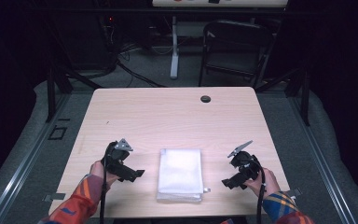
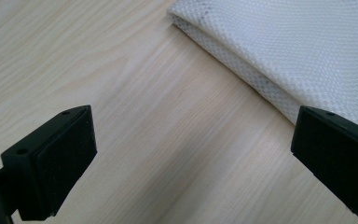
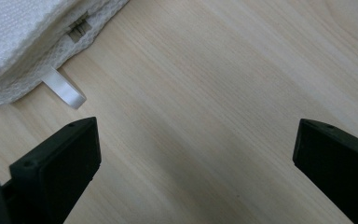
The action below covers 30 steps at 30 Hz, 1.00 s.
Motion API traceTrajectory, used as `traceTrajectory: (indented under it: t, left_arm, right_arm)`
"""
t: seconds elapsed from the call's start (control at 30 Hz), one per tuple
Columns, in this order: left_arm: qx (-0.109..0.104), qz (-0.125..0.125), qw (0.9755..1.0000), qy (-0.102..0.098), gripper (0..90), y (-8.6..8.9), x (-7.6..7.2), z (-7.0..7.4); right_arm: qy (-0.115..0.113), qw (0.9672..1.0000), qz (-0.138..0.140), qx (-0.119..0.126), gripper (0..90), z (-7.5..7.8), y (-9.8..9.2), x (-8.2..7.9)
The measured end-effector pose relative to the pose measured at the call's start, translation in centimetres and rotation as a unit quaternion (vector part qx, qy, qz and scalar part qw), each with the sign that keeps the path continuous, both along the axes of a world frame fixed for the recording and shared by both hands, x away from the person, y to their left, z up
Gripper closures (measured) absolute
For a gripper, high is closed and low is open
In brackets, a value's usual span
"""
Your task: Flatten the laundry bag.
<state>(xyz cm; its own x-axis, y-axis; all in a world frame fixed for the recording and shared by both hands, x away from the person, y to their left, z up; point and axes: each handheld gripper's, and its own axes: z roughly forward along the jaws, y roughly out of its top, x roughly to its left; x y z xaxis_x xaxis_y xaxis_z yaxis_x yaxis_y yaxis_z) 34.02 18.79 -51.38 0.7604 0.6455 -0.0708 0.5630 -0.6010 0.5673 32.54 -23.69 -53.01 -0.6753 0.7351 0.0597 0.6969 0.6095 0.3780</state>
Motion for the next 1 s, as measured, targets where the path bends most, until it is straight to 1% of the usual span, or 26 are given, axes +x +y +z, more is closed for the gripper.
traceTrajectory:
  t: [0.03, 0.07, 0.13, 0.17, 0.3, 0.33, 0.4, 0.43, 0.5, 0.53, 0.57, 0.6, 0.63, 0.67, 0.7, 0.73, 0.77, 0.8, 0.83, 0.9, 0.97, 1.0]
  left_arm:
    - [0.000, -0.002, 1.0000, -0.004, 0.0, -0.1, 0.0, 0.0]
    - [-0.005, -0.003, 1.0000, -0.003, 0.0, -0.3, -0.1, 0.0]
    - [0.000, -0.011, 0.9999, -0.002, 0.0, -0.4, 0.0, 0.0]
    - [-0.004, -0.016, 0.9999, -0.002, 0.0, -0.6, -0.1, 0.0]
    - [-0.005, -0.023, 0.9997, -0.005, 0.0, -1.0, -0.3, 0.1]
    - [-0.006, -0.029, 0.9996, -0.006, 0.0, -1.2, -0.4, 0.2]
    - [-0.004, -0.035, 0.9993, -0.012, 0.0, -1.6, -0.6, 0.3]
    - [-0.006, -0.040, 0.9991, -0.013, 0.0, -1.8, -0.8, 0.3]
    - [-0.007, -0.048, 0.9986, -0.018, 0.0, -2.3, -1.0, 0.4]
    - [-0.011, -0.054, 0.9984, -0.016, 0.0, -2.6, -1.1, 0.4]
    - [-0.014, -0.066, 0.9976, -0.015, 0.0, -2.9, -1.2, 0.4]
    - [-0.023, -0.083, 0.9962, -0.012, 0.0, -3.1, -1.3, 0.4]
    - [-0.032, -0.094, 0.9951, -0.009, 0.0, -3.4, -1.5, 0.3]
    - [-0.027, -0.103, 0.9943, -0.009, 0.0, -3.8, -1.6, 0.3]
    - [-0.024, -0.108, 0.9938, -0.009, 0.1, -4.1, -1.7, 0.2]
    - [-0.019, -0.121, 0.9924, -0.005, 0.1, -4.7, -1.9, 0.1]
    - [-0.019, -0.121, 0.9924, -0.005, 0.0, -4.7, -1.9, 0.1]
    - [-0.017, -0.127, 0.9918, -0.005, 0.1, -4.9, -2.0, 0.0]
    - [-0.013, -0.136, 0.9907, -0.004, 0.1, -5.3, -2.0, 0.0]
    - [-0.009, -0.147, 0.9890, -0.001, 0.1, -5.9, -2.0, -0.2]
    - [-0.006, -0.160, 0.9871, -0.001, 0.1, -6.5, -2.0, -0.4]
    - [-0.007, -0.163, 0.9866, 0.000, 0.1, -6.8, -2.0, -0.5]
  right_arm:
    - [0.000, 1.0000, -0.001, 0.000, 0.5, 0.0, 0.0, 0.0]
    - [0.000, 1.0000, -0.001, 0.000, 0.5, 0.0, 0.0, 0.0]
    - [0.003, 1.0000, -0.004, 0.005, 0.5, -0.1, 0.0, 0.0]
    - [0.000, 1.0000, -0.007, 0.005, 0.6, -0.1, 0.0, 0.0]
    - [0.000, 0.9999, -0.008, 0.007, 0.7, -0.1, 0.1, 0.0]
    - [0.000, 0.9999, -0.008, 0.007, 0.6, -0.1, 0.2, 0.0]
    - [0.001, 1.0000, -0.005, -0.001, 0.7, -0.1, 0.1, 0.0]
    - [0.001, 1.0000, -0.004, -0.001, 0.7, -0.1, 0.1, 0.0]
    - [0.003, 1.0000, -0.006, 0.002, 0.7, -0.1, 0.2, 0.0]
    - [0.002, 0.9999, -0.010, 0.007, 0.7, -0.2, 0.2, 0.0]
    - [0.001, 0.9999, -0.011, 0.008, 0.8, -0.2, 0.2, -0.1]
    - [0.003, 0.9999, -0.008, 0.006, 0.8, -0.1, 0.1, -0.1]
    - [0.002, 1.0000, -0.006, -0.001, 0.9, 0.0, 0.1, -0.1]
    - [0.003, 1.0000, -0.004, 0.006, 1.1, 0.0, 0.1, -0.1]
    - [0.003, 1.0000, -0.004, 0.006, 1.2, 0.0, 0.1, -0.1]
    - [0.000, 0.9999, -0.013, 0.008, 1.2, -0.2, 0.1, 0.0]
    - [0.003, 0.9999, -0.013, 0.010, 1.2, -0.3, 0.2, 0.0]
    - [0.005, 0.9999, -0.009, 0.001, 1.2, -0.2, 0.1, 0.1]
    - [0.002, 1.0000, -0.006, -0.002, 1.3, -0.2, 0.2, 0.1]
    - [0.001, 1.0000, -0.008, 0.001, 1.4, -0.2, 0.3, 0.1]
    - [-0.003, 0.9999, -0.010, -0.003, 1.5, -0.2, 0.4, 0.1]
    - [0.000, 1.0000, -0.006, -0.006, 1.6, -0.1, 0.4, 0.1]
